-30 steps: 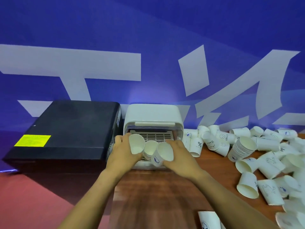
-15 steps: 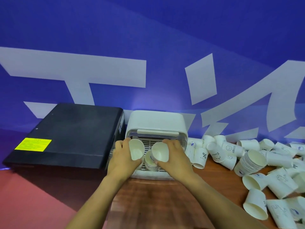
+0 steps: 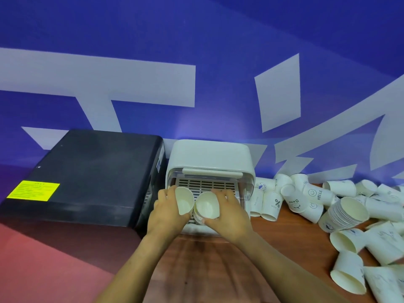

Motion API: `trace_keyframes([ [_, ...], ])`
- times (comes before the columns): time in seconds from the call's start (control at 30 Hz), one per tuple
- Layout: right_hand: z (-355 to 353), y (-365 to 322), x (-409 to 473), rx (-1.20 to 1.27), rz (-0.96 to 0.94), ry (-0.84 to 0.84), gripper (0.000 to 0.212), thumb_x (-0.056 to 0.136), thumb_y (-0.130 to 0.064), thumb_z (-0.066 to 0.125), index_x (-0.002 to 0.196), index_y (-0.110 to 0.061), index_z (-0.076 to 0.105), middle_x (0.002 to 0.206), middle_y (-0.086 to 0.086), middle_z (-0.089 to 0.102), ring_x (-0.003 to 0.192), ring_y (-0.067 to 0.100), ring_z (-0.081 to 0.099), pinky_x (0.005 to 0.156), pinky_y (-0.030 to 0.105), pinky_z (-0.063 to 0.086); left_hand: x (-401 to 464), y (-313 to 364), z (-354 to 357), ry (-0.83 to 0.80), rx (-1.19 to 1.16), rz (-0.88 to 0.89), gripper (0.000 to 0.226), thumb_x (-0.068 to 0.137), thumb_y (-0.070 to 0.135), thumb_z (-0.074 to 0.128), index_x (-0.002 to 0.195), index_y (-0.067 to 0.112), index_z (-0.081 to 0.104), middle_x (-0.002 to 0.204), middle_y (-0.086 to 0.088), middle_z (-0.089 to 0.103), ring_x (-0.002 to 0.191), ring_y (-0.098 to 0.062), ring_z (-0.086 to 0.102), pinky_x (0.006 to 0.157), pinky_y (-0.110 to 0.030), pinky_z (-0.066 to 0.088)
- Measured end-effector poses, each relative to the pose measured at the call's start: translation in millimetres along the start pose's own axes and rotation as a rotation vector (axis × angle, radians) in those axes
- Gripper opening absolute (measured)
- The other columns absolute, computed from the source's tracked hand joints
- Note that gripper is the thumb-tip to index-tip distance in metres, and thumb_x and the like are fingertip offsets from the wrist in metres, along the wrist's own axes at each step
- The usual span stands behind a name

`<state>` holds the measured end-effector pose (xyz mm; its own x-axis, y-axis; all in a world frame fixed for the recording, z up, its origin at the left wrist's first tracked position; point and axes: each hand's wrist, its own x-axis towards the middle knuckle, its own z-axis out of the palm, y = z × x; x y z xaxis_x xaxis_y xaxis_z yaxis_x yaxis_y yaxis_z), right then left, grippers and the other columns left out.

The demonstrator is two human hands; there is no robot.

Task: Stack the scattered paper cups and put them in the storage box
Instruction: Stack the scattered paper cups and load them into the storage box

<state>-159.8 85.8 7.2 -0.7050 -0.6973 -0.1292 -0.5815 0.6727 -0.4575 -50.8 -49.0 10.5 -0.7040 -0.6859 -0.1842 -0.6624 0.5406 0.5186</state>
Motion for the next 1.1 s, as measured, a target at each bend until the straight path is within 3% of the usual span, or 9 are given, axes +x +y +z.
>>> trace_keyframes([
  [0.23,15,19,5,-0.008,0.044,-0.180,0.093,0.075,-0.052,0.068,0.149,-0.028,0.018,0.141,-0.002,0.033,0.130,0.020,0.037,0.103,0.037,0.040,12,-10,16,-0.066,0.030,-0.050,0.080,0.077,0.047,0.068,0.142,0.022,0.027,0.137,-0.005,0.032,0.119,-0.030,0.045,0.086,-0.040,0.047],
  [0.43,17,24,6,-0.012,0.054,-0.225,0.097,0.077,-0.054,0.066,0.151,-0.028,0.009,0.148,-0.002,0.030,0.134,0.020,0.035,0.106,0.039,0.038,18,-19,21,-0.174,0.031,-0.094,0.099,0.071,0.049,0.072,0.148,0.022,0.016,0.151,-0.006,0.021,0.131,-0.033,0.037,0.099,-0.045,0.043],
  [0.53,14,26,1,0.014,0.058,-0.191,0.086,0.080,-0.047,0.064,0.150,-0.031,0.016,0.147,-0.004,0.032,0.133,0.016,0.038,0.105,0.036,0.040,11,-16,16,-0.126,-0.001,-0.063,0.092,0.075,0.046,0.070,0.148,0.023,0.020,0.153,-0.004,0.020,0.134,-0.030,0.032,0.102,-0.042,0.040],
  [0.63,4,32,-11,-0.006,0.066,-0.174,0.063,0.087,-0.045,0.057,0.143,-0.030,0.033,0.141,-0.005,0.043,0.126,0.013,0.045,0.100,0.031,0.042,-5,-2,9,-0.016,-0.028,0.023,0.064,0.082,0.045,0.064,0.138,0.027,0.038,0.142,0.002,0.035,0.125,-0.023,0.037,0.095,-0.036,0.042],
  [0.8,-12,50,-43,0.014,0.159,-0.136,0.040,0.087,-0.040,0.055,0.126,-0.030,0.052,0.119,-0.010,0.058,0.107,0.010,0.055,0.084,0.027,0.044,-27,31,16,-0.097,-0.144,0.134,0.038,0.085,0.048,0.059,0.118,0.032,0.051,0.114,0.012,0.055,0.104,-0.011,0.055,0.086,-0.031,0.046],
  [0.93,-31,80,-67,0.054,0.249,-0.103,0.025,0.085,-0.036,0.060,0.110,-0.031,0.060,0.094,-0.014,0.058,0.092,0.008,0.055,0.079,0.028,0.047,-47,64,43,-0.199,-0.161,0.247,0.036,0.084,0.044,0.061,0.117,0.031,0.053,0.112,0.012,0.059,0.104,-0.008,0.057,0.088,-0.030,0.048],
  [1.1,-64,127,-72,0.055,0.322,-0.094,0.033,0.087,-0.040,0.058,0.117,-0.028,0.057,0.095,-0.013,0.059,0.093,0.009,0.057,0.078,0.026,0.044,-59,111,68,-0.271,-0.096,0.331,0.040,0.085,0.043,0.058,0.123,0.031,0.050,0.122,0.008,0.057,0.113,-0.012,0.053,0.093,-0.030,0.045],
])
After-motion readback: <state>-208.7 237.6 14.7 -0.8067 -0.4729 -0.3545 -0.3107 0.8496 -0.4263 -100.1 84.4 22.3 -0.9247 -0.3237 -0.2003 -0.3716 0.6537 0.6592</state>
